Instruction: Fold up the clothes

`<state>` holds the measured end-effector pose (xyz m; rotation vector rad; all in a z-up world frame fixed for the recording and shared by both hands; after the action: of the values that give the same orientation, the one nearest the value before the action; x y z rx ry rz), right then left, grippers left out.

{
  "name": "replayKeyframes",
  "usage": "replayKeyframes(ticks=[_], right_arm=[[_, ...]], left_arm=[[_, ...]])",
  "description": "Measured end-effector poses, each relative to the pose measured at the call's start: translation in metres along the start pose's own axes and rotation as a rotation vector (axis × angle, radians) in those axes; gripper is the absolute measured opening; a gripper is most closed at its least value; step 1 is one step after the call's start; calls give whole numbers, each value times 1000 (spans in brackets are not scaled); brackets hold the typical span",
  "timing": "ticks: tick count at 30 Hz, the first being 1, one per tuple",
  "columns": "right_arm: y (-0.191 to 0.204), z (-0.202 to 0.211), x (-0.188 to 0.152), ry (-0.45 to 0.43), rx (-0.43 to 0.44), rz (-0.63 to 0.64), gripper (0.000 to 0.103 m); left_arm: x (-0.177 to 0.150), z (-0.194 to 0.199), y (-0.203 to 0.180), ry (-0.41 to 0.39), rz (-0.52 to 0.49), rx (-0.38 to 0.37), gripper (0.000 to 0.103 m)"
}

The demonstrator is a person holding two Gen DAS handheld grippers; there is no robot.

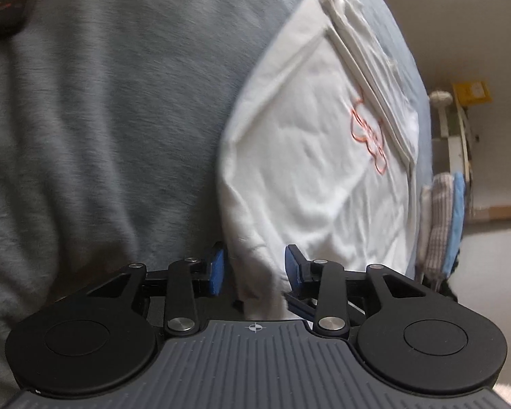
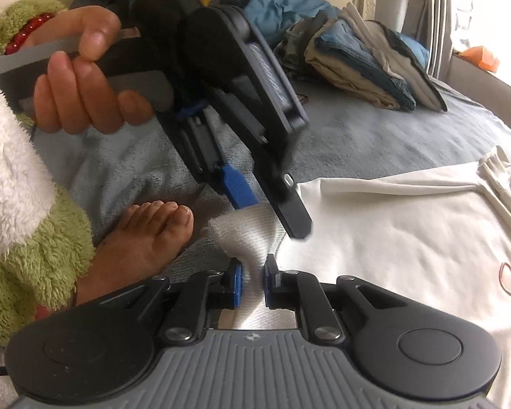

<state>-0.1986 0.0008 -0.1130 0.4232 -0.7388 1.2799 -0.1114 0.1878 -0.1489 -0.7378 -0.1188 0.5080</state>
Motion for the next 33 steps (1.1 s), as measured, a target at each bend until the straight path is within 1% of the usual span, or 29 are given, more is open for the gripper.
replayKeyframes(ticks=[2,6,9,12,13,15,16,17,22,27,33], right_arm=[[1,1,0,-8,-1,6,13],[2,4,-2,-30,1,21,13],[3,8,-5,-48,0,31,14],[-1,12,-8,-39,38,-4,16],[-3,14,-9,-36,52,-17,19],[-7,17,-11,-29,79,-42,30],[-10,19,-13,-21,92,-61,39],[-14,21,-16,-15,99,-87,41],[-55,45,-36,-18,40,-325,41],[-98,104,-91,-67,-101,-645,41],[-149,178,-160,-129,-281,-1032,42]], left_arm=[[-1,-5,-4,2,-29,21,36],[-2,-11,-5,8,-32,41,34],[-7,-14,-8,-7,-74,79,27],[-10,-14,-7,-16,-84,116,19],[-10,-14,-6,-16,-88,125,17],[-11,-14,-5,-16,-97,142,14],[-12,-13,-6,-18,-111,155,14],[-14,-13,-8,-20,-131,168,14],[-21,-18,-22,-21,-254,237,14],[-26,-23,-31,-7,-343,284,15],[-26,-28,-34,14,-379,301,17]])
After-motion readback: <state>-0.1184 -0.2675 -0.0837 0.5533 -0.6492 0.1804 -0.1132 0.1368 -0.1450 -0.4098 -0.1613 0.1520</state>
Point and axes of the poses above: each gripper's, at about its wrist camera, not at the fingertips, and z roughly against the way its jaws point, y to its left, x to its top, the point moved 1 cm from there along -z, roughly the way its jaws point, and after that the axes turned 9 degrees about z, right-handed, at the moved point
